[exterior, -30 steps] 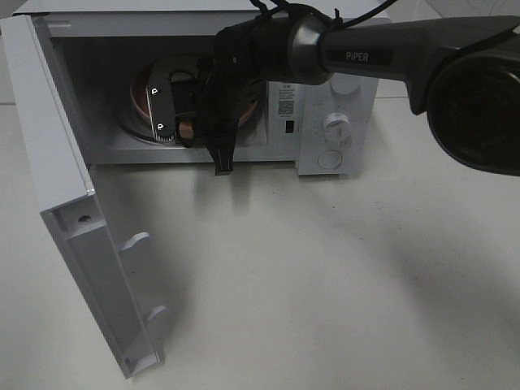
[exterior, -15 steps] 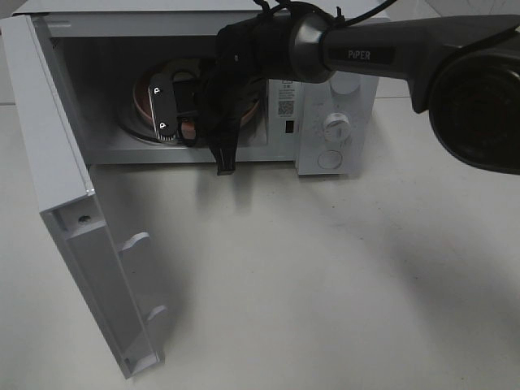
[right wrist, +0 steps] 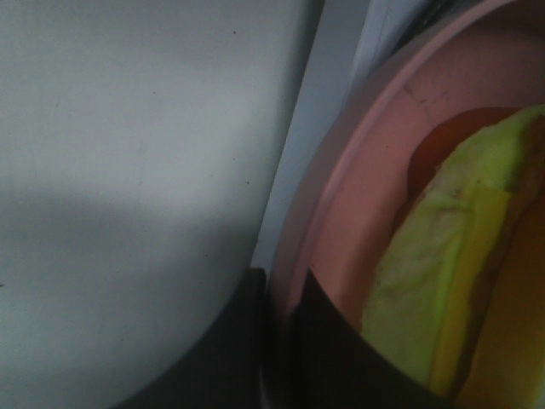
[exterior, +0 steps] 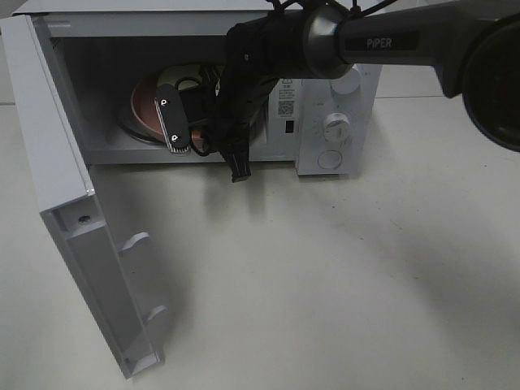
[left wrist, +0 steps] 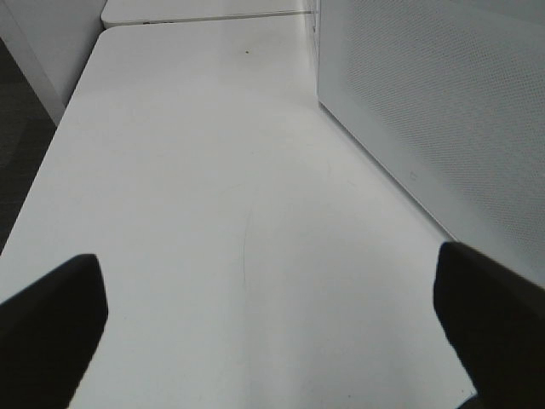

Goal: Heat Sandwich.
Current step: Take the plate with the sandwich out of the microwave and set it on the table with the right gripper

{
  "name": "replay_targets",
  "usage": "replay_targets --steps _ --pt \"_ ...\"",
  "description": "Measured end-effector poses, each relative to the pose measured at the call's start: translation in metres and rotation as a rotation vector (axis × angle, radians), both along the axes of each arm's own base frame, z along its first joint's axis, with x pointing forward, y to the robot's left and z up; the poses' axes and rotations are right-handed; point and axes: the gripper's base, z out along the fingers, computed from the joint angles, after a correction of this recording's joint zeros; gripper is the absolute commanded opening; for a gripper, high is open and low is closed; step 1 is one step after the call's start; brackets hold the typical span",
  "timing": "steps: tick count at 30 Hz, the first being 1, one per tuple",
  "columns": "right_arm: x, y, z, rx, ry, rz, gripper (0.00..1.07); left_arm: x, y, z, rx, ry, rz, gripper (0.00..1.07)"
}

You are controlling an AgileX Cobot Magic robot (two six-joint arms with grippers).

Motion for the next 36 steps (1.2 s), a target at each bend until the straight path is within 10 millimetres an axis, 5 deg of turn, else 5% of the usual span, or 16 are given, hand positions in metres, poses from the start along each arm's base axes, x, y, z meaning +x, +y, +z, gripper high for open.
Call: replay_targets --steps 36 --pt "-0.055 -0.031 0.034 -0.027 0.008 0.199 0.00 0.000 0.000 0.000 0.000 -0.003 0.000 1.01"
